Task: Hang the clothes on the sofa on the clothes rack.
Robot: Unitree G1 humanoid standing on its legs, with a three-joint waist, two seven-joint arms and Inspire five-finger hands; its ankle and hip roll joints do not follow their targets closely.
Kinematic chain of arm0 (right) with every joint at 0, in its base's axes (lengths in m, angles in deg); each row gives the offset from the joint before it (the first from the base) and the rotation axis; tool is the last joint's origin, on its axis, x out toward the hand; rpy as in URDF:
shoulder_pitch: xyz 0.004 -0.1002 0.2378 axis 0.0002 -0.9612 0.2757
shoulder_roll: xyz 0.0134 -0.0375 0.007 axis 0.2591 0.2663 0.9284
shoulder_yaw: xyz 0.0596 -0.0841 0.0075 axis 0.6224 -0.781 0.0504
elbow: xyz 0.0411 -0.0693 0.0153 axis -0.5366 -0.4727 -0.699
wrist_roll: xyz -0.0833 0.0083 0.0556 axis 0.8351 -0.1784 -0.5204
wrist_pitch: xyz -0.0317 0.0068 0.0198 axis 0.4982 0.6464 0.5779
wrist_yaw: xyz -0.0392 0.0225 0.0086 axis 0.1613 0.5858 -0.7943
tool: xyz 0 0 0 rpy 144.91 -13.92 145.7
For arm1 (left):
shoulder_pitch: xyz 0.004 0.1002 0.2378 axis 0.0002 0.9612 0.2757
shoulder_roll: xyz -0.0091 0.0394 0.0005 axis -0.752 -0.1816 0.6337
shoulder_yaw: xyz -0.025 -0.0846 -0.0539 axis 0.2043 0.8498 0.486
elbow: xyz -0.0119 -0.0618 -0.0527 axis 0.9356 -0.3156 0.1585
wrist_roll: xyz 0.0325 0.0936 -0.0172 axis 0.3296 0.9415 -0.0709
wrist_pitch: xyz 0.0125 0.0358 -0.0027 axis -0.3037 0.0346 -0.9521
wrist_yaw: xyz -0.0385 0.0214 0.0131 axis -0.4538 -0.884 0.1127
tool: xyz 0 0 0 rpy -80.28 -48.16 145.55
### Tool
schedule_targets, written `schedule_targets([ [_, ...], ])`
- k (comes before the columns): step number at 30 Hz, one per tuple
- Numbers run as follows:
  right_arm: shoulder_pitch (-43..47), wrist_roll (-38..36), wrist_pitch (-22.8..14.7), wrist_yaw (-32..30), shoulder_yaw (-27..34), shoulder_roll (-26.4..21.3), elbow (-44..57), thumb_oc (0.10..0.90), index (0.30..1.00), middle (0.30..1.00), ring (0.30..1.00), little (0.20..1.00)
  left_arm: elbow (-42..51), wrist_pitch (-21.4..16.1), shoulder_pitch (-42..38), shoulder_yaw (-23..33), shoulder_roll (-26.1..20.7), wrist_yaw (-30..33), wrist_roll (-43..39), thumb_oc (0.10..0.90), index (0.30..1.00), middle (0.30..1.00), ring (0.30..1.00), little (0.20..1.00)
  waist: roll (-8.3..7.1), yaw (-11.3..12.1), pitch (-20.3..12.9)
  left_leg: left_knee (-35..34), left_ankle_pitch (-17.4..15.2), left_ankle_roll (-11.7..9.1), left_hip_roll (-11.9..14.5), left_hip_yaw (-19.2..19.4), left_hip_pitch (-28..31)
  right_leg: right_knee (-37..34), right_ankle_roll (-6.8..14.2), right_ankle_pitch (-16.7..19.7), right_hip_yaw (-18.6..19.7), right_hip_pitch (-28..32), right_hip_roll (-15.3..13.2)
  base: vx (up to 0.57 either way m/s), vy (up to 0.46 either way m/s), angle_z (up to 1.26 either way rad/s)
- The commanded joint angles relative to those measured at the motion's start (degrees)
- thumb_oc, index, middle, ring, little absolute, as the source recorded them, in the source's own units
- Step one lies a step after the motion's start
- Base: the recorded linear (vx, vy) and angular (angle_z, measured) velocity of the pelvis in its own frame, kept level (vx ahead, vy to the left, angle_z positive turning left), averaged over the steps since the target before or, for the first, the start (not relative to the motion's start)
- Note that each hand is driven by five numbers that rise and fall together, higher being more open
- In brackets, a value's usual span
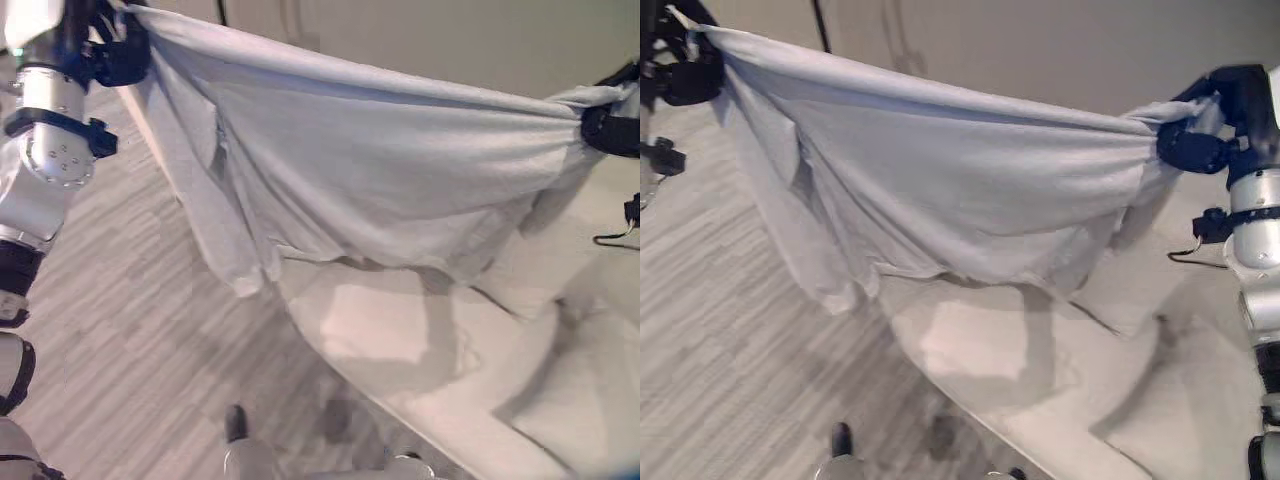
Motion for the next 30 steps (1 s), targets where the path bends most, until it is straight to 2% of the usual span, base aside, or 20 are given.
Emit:
schedule_targets([
  [1, 11.05, 0.09, -3.87, -2.90, 4.78, -7.43, -1.05, 0.400, 0.300, 0.300, 0.300, 0.300, 1.18, -1.59, -10.09, 7.00, -0.28, 3.42, 0.27, 0.400, 0.300, 0.300, 0.300, 0.300, 1.12, 0.25, -5.40, -5.11, -4.80, -2.87, 2.94, -2.15, 4.21, -2.52, 1.82, -6.48, 3.97, 1.74, 13.50, 0.29, 0.547, 0.29],
  [2, 10.89, -0.40, -4.23, -2.97, 5.58, -7.78, -0.92, 0.400, 0.300, 0.300, 0.300, 0.300, 1.21, -1.51, -10.11, 7.20, 0.42, 3.30, 0.32, 0.400, 0.300, 0.300, 0.300, 0.300, 1.32, -0.20, -5.02, -5.11, -5.01, -2.67, 2.46, -2.33, 4.61, -2.06, 1.21, -8.95, 3.56, 0.93, 15.43, 0.46, 0.695, 0.53],
  [3, 10.54, -0.58, -4.49, -2.57, 6.25, -7.23, 0.43, 0.400, 0.300, 0.300, 0.300, 0.300, 2.13, -0.82, -8.11, 9.47, 2.19, 3.01, 0.48, 0.400, 0.300, 0.300, 0.300, 0.300, 0.74, -1.30, -3.60, -5.11, -5.59, -2.38, 0.82, -2.47, 6.25, -5.21, -0.85, -13.65, 4.37, -3.19, 24.00, 0.29, 0.260, 0.84],
  [4, 10.08, -0.51, -4.58, -2.54, 6.38, -7.13, 0.50, 0.400, 0.300, 0.300, 0.300, 0.300, 2.48, -0.69, -6.92, 10.65, 2.81, 3.02, 0.81, 0.400, 0.300, 0.300, 0.300, 0.300, 0.34, -1.65, -3.32, -5.11, -6.21, -2.29, -0.11, -2.48, 6.91, -7.68, -0.74, -13.30, 5.17, -4.09, 26.75, 0.40, 0.257, 0.42],
  [5, 7.99, 0.81, -3.89, -2.63, 8.30, -9.14, -0.16, 0.400, 0.300, 0.300, 0.300, 0.300, 2.54, -0.06, -4.05, 12.13, 3.03, 2.48, 2.58, 0.400, 0.300, 0.300, 0.300, 0.300, -1.40, -2.64, -3.38, -5.11, -7.97, -1.09, -3.27, -3.74, 7.43, -16.35, -1.39, -12.61, 9.28, -2.37, 30.53, 0.34, 0.100, 0.29],
  [6, 7.54, 0.07, -4.86, -2.31, 8.38, -7.10, 1.40, 0.400, 0.300, 0.300, 0.300, 0.300, 3.29, -0.47, -2.59, 13.90, 5.33, 2.36, 1.95, 0.400, 0.300, 0.300, 0.300, 0.300, -2.05, -2.06, -4.10, -5.11, -8.27, -0.92, -3.93, -3.70, 7.83, -18.52, -1.47, -11.20, 10.14, -0.27, 30.75, 0.37, 0.079, 0.12],
  [9, 6.86, -0.03, -4.74, -1.96, 8.62, -6.51, 2.28, 0.400, 0.300, 0.300, 0.300, 0.300, 4.83, -0.59, 0.67, 16.31, 5.18, 1.44, 2.54, 0.400, 0.300, 0.300, 0.300, 0.300, -1.44, -1.69, -4.94, -4.91, -8.62, -0.80, -4.16, -2.98, 9.55, -19.30, -1.46, -11.55, 10.75, 1.03, 30.88, 0.19, 0.006, 0.28],
  [11, 6.53, -0.16, -4.75, -1.05, 9.10, -6.03, 3.44, 0.400, 0.300, 0.300, 0.300, 0.300, 5.85, -0.72, 2.64, 18.05, 5.48, 0.71, 2.18, 0.400, 0.300, 0.300, 0.300, 0.300, -1.95, -1.30, -3.81, 6.16, -10.91, -1.95, -4.24, -2.99, 6.79, -19.30, -2.22, -12.51, 11.57, 3.32, 30.15, 0.13, -0.031, 0.03],
  [12, 7.11, -0.07, -4.68, -1.01, 9.02, -6.05, 4.08, 0.400, 0.300, 0.300, 0.300, 0.300, 6.67, -0.86, 3.37, 18.87, 5.60, 0.74, 1.91, 0.400, 0.300, 0.300, 0.300, 0.300, -2.99, -0.17, -1.97, 18.98, -7.52, -4.32, -4.12, -5.08, 0.77, -19.30, -3.41, -12.98, 12.20, 4.93, 29.47, 0.10, -0.052, 0.04],
  [13, 7.07, -0.22, -4.48, -1.19, 9.21, -6.21, 3.49, 0.400, 0.300, 0.300, 0.300, 0.300, 6.65, -0.98, 3.59, 18.91, 5.71, 0.75, 1.22, 0.400, 0.300, 0.300, 0.300, 0.300, -3.13, -0.42, -1.36, 22.54, -6.46, -5.11, -1.92, -5.05, -3.22, -19.30, -3.59, -13.93, 11.72, 5.84, 29.47, 0.07, -0.048, -0.32],
  [14, 7.04, -0.24, -4.47, -1.18, 9.24, -6.23, 3.49, 0.400, 0.300, 0.300, 0.300, 0.300, 6.65, -0.96, 3.56, 18.89, 5.72, 0.74, 1.20, 0.400, 0.300, 0.300, 0.300, 0.300, -3.08, -0.45, -1.41, 22.65, -6.54, -5.14, -1.85, -5.12, -3.32, -19.30, -3.61, -13.96, 11.66, 5.81, 29.55, 0.15, 0.056, -0.11],
  [15, 6.89, -0.22, -4.39, -1.05, 9.16, -6.47, 3.90, 0.400, 0.300, 0.300, 0.300, 0.300, 6.62, -0.87, 3.40, 18.71, 5.40, 0.93, 1.28, 0.400, 0.300, 0.300, 0.300, 0.300, -2.68, -0.48, -1.84, 16.80, -8.34, -3.76, -0.14, -4.56, -3.22, -19.30, -3.12, -14.29, 11.63, 6.24, 29.11, 0.33, 0.219, 0.13],
  [16, 7.11, 0.73, -4.60, -1.60, 8.43, -6.78, 3.63, 0.400, 0.300, 0.300, 0.300, 0.300, 6.64, -0.24, 3.66, 17.74, 3.62, 1.67, 2.16, 0.400, 0.300, 0.300, 0.300, 0.300, -1.54, 0.90, -2.57, 1.00, -4.35, -3.15, 0.47, -9.17, -2.11, -19.30, -2.50, -15.90, 12.74, 7.14, 29.48, 0.41, 0.269, 0.03],
  [17, 7.06, 0.78, -4.47, -1.35, 8.30, -6.75, 3.49, 0.400, 0.300, 0.300, 0.300, 0.300, 6.84, -0.35, 3.36, 17.70, 3.40, 1.68, 2.10, 0.400, 0.300, 0.300, 0.300, 0.300, -0.78, 0.67, -3.48, -3.70, -3.67, -3.23, 0.48, -9.82, -0.65, -19.30, -2.36, -16.44, 12.74, 7.44, 29.77, 0.40, 0.255, -0.37],
  [19, 6.59, 0.81, -4.54, -1.35, 8.76, -6.29, 3.28, 0.400, 0.300, 0.300, 0.300, 0.300, 7.68, -0.63, 4.22, 18.31, 3.68, 1.85, 2.24, 0.400, 0.300, 0.300, 0.300, 0.300, 0.38, 0.14, -5.02, -5.11, -2.98, -3.40, -0.22, -9.61, 1.64, -19.30, -1.86, -16.49, 12.14, 7.99, 29.53, 0.21, 0.145, -0.61],
  [20, 6.56, 0.82, -4.53, -1.35, 8.77, -6.29, 3.31, 0.400, 0.300, 0.300, 0.300, 0.300, 7.72, -0.62, 4.29, 18.36, 3.68, 1.84, 2.25, 0.400, 0.300, 0.300, 0.300, 0.300, 0.38, 0.13, -5.05, -5.11, -2.98, -3.39, -0.23, -9.60, 1.63, -19.30, -1.85, -16.50, 12.14, 7.98, 29.52, 0.14, 0.139, -0.42],
  [24, 10.48, 1.57, -4.18, -1.80, 5.57, -5.40, 2.36, 0.400, 0.300, 0.300, 0.300, 0.300, 9.63, -1.27, 3.74, 18.11, 2.29, 2.16, 2.87, 0.400, 0.300, 0.300, 0.300, 0.300, 0.55, 0.97, -6.65, -5.11, -5.25, -1.35, -3.10, -6.37, 4.64, -17.50, 0.37, -14.97, 12.86, 8.53, 24.94, 0.25, 0.297, -0.54],
  [26, 11.62, 2.33, -3.88, -1.92, 4.84, -4.59, 2.62, 0.400, 0.300, 0.300, 0.300, 0.300, 11.14, -1.28, 3.19, 18.31, 1.84, 2.24, 2.96, 0.400, 0.300, 0.300, 0.300, 0.300, 1.20, 1.25, -5.95, -5.11, -6.73, 0.19, -4.02, -5.42, 6.18, -9.23, 1.20, -14.28, 12.79, 5.74, 22.89, 0.13, 0.221, -0.14],
  [27, 11.74, 2.35, -3.86, -1.93, 4.77, -4.58, 2.61, 0.400, 0.300, 0.300, 0.300, 0.300, 11.18, -1.24, 3.21, 18.37, 1.81, 2.24, 2.97, 0.400, 0.300, 0.300, 0.300, 0.300, 1.19, 1.33, -5.86, -5.11, -6.75, 0.28, -4.07, -5.29, 6.21, -8.60, 1.28, -14.52, 13.00, 5.40, 22.77, 0.04, 0.118, -0.13],
  [30, 12.73, 2.83, -3.69, -1.83, 4.20, -4.02, 2.83, 0.400, 0.300, 0.300, 0.300, 0.300, 12.18, -1.13, 2.61, 18.48, 1.28, 2.37, 3.50, 0.400, 0.300, 0.300, 0.300, 0.300, 1.96, 0.85, -4.25, -5.11, -7.85, 2.02, -4.83, -4.33, 8.16, 1.50, 1.87, -10.87, 12.90, 1.17, 20.71, 0.05, 0.148, -0.17],
])
